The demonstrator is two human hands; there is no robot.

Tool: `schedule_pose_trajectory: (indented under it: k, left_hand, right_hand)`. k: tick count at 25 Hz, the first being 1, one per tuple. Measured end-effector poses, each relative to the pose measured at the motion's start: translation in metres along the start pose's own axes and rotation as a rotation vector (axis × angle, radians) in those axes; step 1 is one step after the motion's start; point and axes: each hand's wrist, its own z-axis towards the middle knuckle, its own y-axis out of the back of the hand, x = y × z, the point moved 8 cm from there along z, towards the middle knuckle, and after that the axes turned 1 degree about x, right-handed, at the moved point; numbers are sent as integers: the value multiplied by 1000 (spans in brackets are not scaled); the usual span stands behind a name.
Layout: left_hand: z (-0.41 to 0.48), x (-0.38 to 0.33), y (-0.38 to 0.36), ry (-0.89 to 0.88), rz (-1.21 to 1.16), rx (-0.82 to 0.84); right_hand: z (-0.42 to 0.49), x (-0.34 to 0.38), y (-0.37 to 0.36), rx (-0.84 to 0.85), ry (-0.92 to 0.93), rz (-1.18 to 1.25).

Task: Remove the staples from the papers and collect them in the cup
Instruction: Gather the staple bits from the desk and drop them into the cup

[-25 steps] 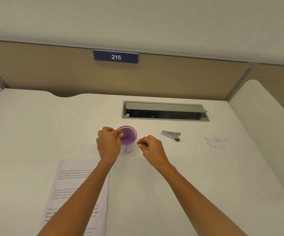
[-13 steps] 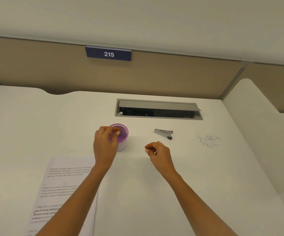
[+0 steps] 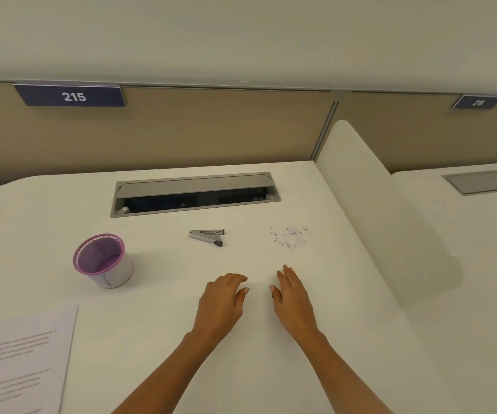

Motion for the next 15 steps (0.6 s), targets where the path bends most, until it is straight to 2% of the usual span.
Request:
schedule_pose_trajectory:
  k: [5, 9, 15]
  left_hand:
    - [14, -37, -72, -76, 321, 162]
    - [27, -51, -96, -141, 406, 200]
    - [70, -49, -116, -163, 461, 261]
  right_hand:
    - [10, -40, 3, 27, 168, -149]
    - [11, -52, -9, 97, 323, -254]
    - [56, -57, -3, 97, 351, -302]
